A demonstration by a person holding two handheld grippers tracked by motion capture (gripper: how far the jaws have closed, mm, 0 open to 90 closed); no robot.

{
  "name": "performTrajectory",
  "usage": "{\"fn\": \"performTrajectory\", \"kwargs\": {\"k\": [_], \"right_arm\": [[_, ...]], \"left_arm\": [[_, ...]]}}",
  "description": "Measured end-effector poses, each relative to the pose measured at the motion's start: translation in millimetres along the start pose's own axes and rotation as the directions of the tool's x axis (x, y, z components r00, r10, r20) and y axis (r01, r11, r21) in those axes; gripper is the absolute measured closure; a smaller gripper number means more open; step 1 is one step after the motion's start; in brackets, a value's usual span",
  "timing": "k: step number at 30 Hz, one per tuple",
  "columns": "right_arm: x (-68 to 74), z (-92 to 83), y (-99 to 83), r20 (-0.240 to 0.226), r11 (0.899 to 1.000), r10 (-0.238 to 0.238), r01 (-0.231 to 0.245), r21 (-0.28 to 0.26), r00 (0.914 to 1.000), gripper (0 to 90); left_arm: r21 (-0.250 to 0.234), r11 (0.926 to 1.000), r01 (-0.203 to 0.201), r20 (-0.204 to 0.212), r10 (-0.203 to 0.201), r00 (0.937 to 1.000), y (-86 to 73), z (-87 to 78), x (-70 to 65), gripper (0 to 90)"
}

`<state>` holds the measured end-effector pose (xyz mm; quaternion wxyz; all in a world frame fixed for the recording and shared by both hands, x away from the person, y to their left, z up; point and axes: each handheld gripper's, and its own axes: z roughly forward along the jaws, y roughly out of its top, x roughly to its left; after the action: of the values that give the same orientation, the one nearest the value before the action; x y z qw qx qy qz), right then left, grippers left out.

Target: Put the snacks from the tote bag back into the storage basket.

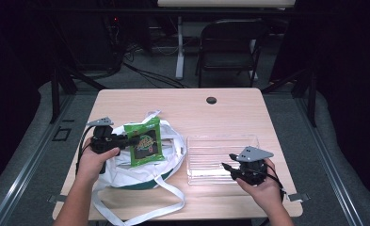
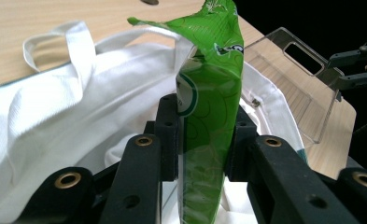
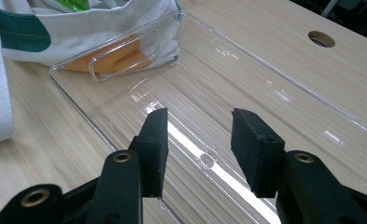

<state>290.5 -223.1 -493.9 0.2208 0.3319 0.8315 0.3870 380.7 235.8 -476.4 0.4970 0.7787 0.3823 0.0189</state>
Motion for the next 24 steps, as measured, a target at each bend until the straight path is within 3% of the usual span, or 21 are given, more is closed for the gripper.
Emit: {"fn": "performTrajectory", "kwargs": {"k": [6, 13, 24], "right_arm": [[2.3, -0.8, 1.2, 0.006, 1.000, -0.016, 0.017, -0.009, 0.9998, 57.0], [2.8, 0.1, 1.5, -0.007, 1.000, -0.021, 0.021, -0.010, 0.9998, 57.5], [3.3, 3.2, 13.7, -0.031, 0.998, -0.053, 0.054, 0.023, 0.9981, 57.4]], "left_arm": [[-0.030, 0.9992, -0.028, -0.009, 0.028, 0.9996, 2.0, -1.8, -3.8, 72.3], [-0.032, 0.9987, -0.041, -0.015, 0.040, 0.9991, 3.7, -2.2, -7.4, 72.3], [-0.054, 0.9960, -0.071, -0.023, 0.069, 0.9973, 7.6, -3.4, -15.5, 72.4]]}}
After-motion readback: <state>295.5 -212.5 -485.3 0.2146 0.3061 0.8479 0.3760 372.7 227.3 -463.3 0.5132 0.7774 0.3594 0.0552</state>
